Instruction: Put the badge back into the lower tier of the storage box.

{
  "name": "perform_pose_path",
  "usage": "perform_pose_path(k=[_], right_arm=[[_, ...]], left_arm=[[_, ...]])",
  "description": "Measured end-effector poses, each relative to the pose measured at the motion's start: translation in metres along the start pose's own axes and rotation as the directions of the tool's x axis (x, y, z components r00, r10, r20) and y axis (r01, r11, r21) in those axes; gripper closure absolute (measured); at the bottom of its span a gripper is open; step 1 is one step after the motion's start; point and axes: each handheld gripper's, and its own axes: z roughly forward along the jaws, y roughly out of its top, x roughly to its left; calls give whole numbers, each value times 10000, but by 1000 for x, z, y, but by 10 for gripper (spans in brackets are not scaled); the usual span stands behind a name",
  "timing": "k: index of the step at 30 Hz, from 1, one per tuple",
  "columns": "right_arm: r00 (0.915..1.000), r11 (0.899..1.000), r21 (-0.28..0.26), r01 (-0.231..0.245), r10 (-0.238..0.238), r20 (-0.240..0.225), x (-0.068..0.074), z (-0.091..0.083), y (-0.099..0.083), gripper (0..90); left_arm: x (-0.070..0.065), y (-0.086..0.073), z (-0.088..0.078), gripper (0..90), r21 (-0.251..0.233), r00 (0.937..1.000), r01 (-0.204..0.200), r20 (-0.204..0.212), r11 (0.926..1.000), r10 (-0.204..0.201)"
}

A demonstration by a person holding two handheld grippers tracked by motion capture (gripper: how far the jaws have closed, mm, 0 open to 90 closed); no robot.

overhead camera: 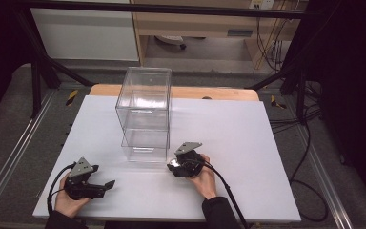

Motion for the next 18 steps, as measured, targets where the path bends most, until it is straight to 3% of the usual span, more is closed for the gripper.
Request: perform_pose_path(k=[18], right_arm=[[10000, 9999, -166, 17, -18, -44, -1, -16, 2, 482]], left_arm=[[0, 0, 0, 92, -1, 10000, -5, -6, 10000, 5]])
